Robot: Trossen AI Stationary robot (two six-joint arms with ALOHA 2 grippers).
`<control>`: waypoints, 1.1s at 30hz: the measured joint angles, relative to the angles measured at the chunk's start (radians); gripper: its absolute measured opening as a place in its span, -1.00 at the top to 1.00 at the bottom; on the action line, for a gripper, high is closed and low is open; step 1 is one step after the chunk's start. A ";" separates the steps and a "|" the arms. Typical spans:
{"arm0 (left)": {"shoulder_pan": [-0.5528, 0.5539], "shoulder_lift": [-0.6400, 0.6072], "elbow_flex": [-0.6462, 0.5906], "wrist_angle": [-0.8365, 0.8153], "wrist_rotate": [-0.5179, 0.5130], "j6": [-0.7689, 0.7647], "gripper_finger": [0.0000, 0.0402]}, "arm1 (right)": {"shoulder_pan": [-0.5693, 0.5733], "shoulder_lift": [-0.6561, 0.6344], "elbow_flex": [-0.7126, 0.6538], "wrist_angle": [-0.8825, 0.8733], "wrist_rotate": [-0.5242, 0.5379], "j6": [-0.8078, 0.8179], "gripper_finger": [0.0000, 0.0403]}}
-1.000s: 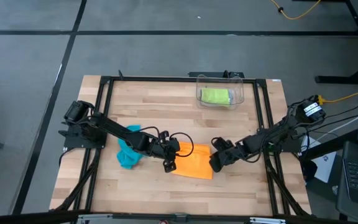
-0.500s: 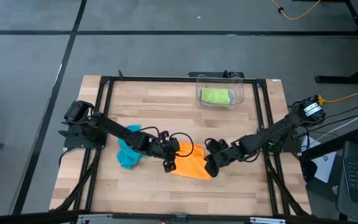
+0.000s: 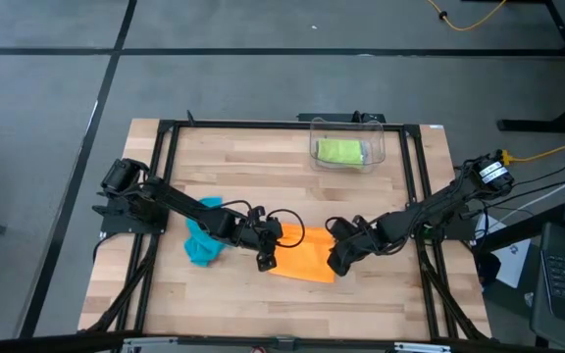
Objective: Fold microfiber towels
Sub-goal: Fold the orange microfiber
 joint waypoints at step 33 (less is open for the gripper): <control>0.000 0.000 0.000 -0.004 0.000 0.002 0.60 | 0.001 0.123 0.058 0.086 -0.042 0.143 0.06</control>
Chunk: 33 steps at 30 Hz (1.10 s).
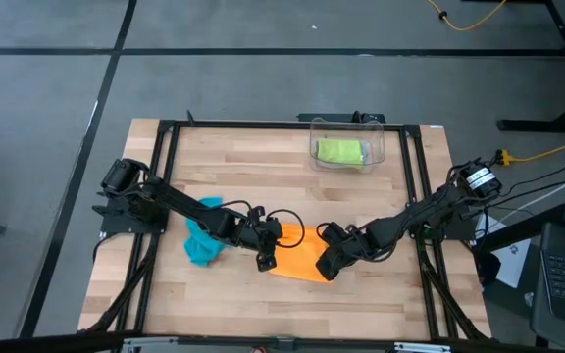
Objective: Fold microfiber towels
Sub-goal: Fold the orange microfiber
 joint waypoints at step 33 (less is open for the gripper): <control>-0.002 0.000 0.000 -0.001 0.000 0.027 0.60 | -0.020 0.041 -0.029 0.054 0.179 -0.260 0.97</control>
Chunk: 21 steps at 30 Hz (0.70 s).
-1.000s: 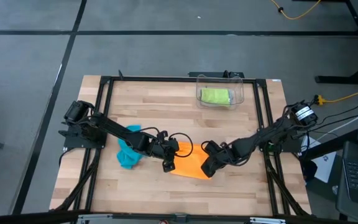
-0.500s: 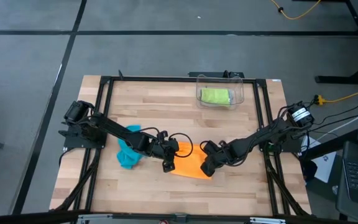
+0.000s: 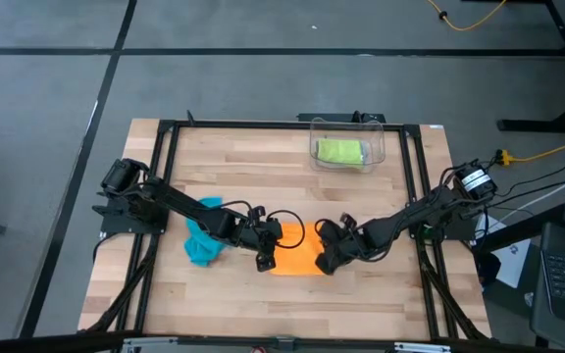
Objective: Fold microfiber towels
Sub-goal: Fold the orange microfiber
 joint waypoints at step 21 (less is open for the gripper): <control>0.000 0.000 0.000 0.006 -0.096 0.001 0.60 | 0.025 0.000 0.202 -0.046 0.205 -0.302 0.99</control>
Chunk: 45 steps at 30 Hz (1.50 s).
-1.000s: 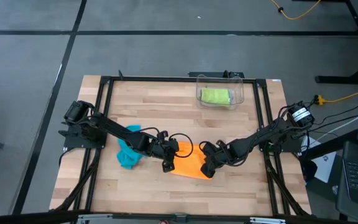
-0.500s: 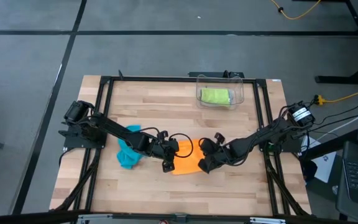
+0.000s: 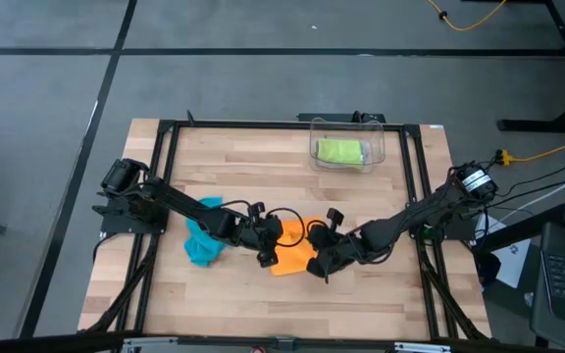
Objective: Fold microfiber towels
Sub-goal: Fold the orange microfiber
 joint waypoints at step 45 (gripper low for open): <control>0.104 0.010 0.000 0.336 0.327 0.274 0.07 | 0.043 -0.001 0.034 -0.009 0.042 -0.029 0.99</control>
